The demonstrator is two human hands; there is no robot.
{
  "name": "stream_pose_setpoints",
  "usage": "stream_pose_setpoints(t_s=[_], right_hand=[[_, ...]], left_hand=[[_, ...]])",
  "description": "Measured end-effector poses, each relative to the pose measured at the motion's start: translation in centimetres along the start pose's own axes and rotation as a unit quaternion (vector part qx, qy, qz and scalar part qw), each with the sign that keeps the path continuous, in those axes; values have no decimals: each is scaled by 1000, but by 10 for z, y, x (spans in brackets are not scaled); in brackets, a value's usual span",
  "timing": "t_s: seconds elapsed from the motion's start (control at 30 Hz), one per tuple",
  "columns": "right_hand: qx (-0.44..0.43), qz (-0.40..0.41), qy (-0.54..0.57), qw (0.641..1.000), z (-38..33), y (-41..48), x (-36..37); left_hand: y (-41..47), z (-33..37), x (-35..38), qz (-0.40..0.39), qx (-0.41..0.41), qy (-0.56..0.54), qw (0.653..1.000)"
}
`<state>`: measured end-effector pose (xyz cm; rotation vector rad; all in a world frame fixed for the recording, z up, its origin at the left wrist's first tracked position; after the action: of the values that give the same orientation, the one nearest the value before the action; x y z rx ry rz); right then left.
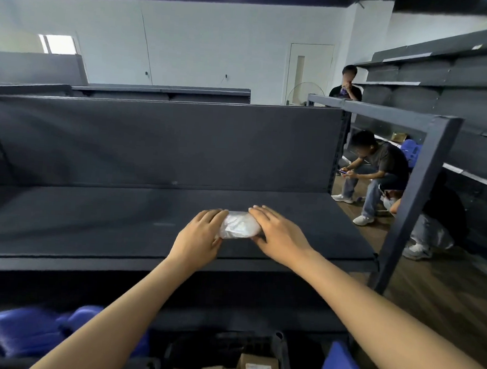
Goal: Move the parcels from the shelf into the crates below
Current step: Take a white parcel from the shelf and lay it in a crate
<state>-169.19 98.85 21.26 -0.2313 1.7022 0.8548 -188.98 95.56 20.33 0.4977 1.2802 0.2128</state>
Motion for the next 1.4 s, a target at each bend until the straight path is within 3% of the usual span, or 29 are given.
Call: stream_pose_setpoints(t_s=[0.2, 0.4, 0.5, 0.63, 0.73, 0.87, 1.03, 1.17, 1.23, 1.3, 1.4], right_hand=[[-4, 6, 12, 1000, -64, -50, -14], [-32, 66, 35, 997, -131, -105, -21], [-62, 99, 73, 990, -167, -135, -18], [-47, 78, 141, 986, -214, -167, -11], [36, 16, 226, 973, -239, -185, -7], [122, -24, 370, 921, -254, -196, -12], [155, -69, 394, 903, -253, -193, -23], [198, 17, 377, 904, -250, -194, -22], [253, 57, 418, 871, -250, -199, -13], [321, 60, 498, 803, -253, -206, -1], [358, -14, 580, 731, -265, -217, 18]], left_hand=[[-72, 6, -42, 7, 7, 7, 1000], [-154, -1, -79, 16, 30, -37, 999], [-200, -11, -98, -18, 11, -83, 996], [-253, -25, -117, -50, 10, -99, 994], [-285, -31, -125, -100, -57, -125, 985], [-312, -39, -124, -140, -150, -187, 961], [-336, -32, -118, -135, -197, -248, 939], [-350, -30, -110, -106, -274, -369, 882], [-355, -30, -105, -85, -318, -427, 842], [-358, -27, -101, -72, -351, -483, 799], [-363, -19, -98, -47, -386, -526, 756]])
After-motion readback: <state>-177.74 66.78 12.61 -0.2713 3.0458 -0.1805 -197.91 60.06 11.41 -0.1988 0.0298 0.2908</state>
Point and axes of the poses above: each hand's wrist, its own y-axis towards the middle knuckle, its own x-axis out of the palm, z = x × y, the point moved 1 cm from there along y, towards the middle knuckle, and after that the axes turned 5 degrees about -x, right-handed, at the moved point
